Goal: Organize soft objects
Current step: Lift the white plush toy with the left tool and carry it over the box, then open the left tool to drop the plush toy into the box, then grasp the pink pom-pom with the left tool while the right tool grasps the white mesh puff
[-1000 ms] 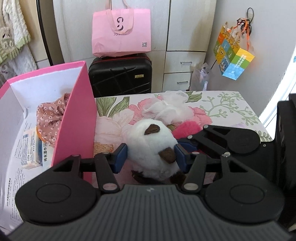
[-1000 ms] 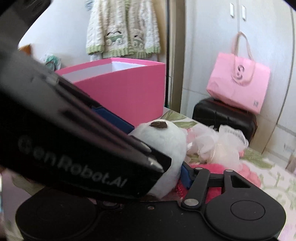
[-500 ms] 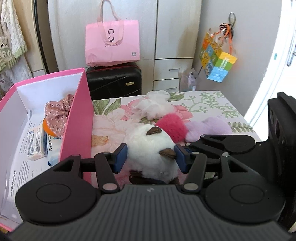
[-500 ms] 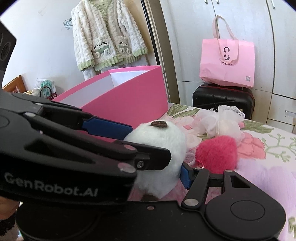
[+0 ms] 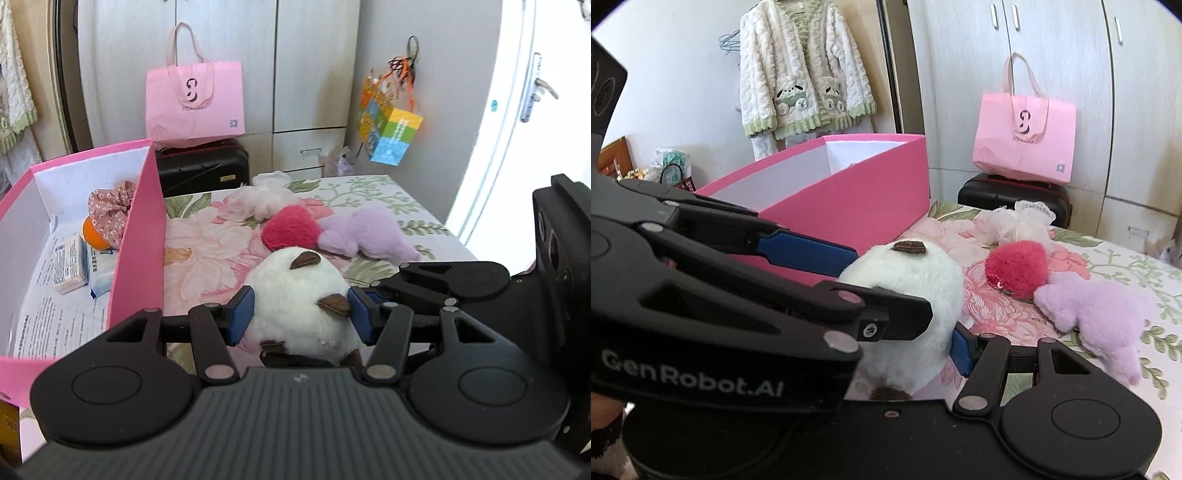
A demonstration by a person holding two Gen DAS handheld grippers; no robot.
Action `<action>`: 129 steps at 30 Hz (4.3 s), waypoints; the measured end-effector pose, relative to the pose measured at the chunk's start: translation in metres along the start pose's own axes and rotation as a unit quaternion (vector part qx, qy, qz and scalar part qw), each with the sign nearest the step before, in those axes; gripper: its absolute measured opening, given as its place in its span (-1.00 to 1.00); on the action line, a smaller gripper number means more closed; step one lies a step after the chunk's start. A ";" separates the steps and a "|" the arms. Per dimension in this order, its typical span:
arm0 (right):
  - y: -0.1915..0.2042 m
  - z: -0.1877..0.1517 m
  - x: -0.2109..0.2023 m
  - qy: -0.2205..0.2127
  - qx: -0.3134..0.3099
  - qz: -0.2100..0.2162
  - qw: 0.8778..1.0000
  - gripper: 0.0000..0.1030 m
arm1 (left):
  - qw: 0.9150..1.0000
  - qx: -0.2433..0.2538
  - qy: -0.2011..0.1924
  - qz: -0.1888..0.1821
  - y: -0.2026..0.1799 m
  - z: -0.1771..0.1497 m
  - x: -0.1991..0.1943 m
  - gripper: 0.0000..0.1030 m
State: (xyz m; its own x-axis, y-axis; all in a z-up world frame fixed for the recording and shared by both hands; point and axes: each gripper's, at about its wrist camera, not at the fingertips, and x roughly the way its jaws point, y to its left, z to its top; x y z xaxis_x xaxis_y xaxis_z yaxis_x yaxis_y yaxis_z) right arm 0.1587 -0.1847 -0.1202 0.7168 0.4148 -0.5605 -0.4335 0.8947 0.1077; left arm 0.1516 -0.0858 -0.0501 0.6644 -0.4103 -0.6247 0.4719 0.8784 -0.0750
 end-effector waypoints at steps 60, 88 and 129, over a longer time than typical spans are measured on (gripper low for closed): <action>0.110 0.142 0.125 0.056 -0.105 0.173 0.978 0.36 | 0.979 -0.170 -0.033 0.110 0.198 0.028 -0.053 0.06; -0.001 0.075 -0.087 0.009 0.011 0.086 0.996 0.53 | 0.996 0.021 -0.081 0.039 0.067 0.015 -0.177 0.43; -0.138 0.060 -0.040 -0.084 -0.004 0.041 0.996 0.61 | 0.998 -0.061 -0.006 -0.018 -0.002 0.042 0.088 0.40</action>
State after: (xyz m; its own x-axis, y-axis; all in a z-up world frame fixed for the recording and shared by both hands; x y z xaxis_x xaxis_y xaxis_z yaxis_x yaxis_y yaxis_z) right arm 0.2227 -0.3148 -0.0639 0.7598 0.5090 -0.4045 -0.4985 0.8555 0.1400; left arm 0.2339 -0.1337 -0.0722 0.6559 -0.4440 -0.6104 0.4220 0.8862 -0.1911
